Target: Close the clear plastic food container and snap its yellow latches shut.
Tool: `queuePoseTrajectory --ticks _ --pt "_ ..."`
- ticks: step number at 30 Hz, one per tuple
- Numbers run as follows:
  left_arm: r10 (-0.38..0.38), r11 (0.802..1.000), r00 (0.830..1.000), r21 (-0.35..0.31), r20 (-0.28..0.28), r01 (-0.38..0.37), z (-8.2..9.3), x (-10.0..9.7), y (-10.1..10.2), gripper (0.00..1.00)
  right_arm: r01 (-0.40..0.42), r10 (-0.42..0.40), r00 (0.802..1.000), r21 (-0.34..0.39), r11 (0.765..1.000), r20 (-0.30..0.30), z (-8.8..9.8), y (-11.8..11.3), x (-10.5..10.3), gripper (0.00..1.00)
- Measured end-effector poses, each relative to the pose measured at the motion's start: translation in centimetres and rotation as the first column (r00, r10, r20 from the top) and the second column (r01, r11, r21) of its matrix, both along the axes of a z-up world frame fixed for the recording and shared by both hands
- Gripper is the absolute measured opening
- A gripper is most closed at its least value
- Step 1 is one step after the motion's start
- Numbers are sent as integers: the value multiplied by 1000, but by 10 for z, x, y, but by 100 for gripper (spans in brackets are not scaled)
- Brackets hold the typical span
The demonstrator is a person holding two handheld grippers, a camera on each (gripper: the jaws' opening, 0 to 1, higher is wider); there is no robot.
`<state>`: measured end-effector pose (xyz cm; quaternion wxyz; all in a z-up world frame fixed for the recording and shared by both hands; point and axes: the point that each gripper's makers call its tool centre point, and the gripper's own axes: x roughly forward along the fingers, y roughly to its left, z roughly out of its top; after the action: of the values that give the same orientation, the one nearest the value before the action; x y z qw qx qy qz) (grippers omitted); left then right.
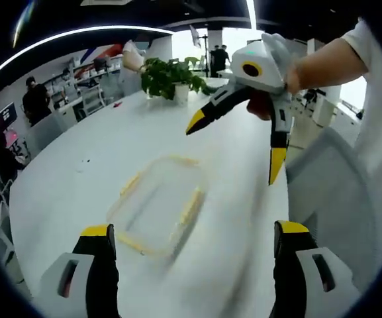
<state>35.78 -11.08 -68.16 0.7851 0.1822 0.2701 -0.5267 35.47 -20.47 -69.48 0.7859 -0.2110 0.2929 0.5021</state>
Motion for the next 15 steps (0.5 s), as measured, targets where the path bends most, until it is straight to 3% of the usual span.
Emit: queuePoseTrajectory --ticks 8,15 --pt "18 999 1000 -32 -10 -18 3 -28 0 99 47 -48 999 67 997 9 11 2 -19 99" --pt "44 997 999 -59 -16 -45 9 -45 2 98 52 -52 999 76 996 2 12 -2 -39 99"
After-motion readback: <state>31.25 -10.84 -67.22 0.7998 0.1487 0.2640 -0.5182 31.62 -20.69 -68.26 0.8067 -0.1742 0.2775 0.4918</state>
